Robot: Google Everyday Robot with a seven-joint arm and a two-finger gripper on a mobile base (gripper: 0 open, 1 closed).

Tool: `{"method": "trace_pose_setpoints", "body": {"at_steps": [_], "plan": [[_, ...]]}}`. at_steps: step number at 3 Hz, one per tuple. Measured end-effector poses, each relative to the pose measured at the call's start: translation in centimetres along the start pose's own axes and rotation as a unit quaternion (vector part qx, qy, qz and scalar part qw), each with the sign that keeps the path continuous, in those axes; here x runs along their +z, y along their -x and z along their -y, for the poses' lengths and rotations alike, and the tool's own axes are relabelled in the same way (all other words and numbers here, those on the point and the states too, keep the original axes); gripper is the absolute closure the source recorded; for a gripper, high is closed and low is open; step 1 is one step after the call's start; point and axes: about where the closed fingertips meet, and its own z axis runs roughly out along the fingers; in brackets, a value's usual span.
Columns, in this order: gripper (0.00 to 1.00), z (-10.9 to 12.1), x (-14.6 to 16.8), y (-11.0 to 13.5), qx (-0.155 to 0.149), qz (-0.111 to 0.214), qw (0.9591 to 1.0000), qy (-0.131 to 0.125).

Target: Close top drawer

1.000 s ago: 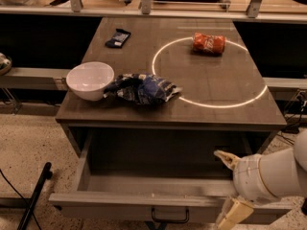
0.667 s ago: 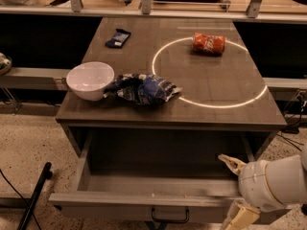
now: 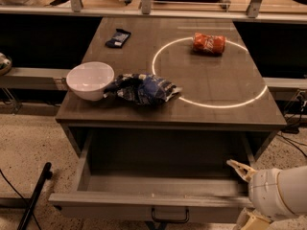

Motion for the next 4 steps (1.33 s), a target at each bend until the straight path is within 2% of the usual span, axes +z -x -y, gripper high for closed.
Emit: {"method": "trace_pose_setpoints", "body": {"at_steps": [3, 4], "plan": [[0.00, 2.8, 6.0, -0.2, -0.039, -0.027, 0.9988, -0.013], [0.00, 3.0, 5.7, 0.2, -0.040, -0.028, 0.9987, -0.013]]}}
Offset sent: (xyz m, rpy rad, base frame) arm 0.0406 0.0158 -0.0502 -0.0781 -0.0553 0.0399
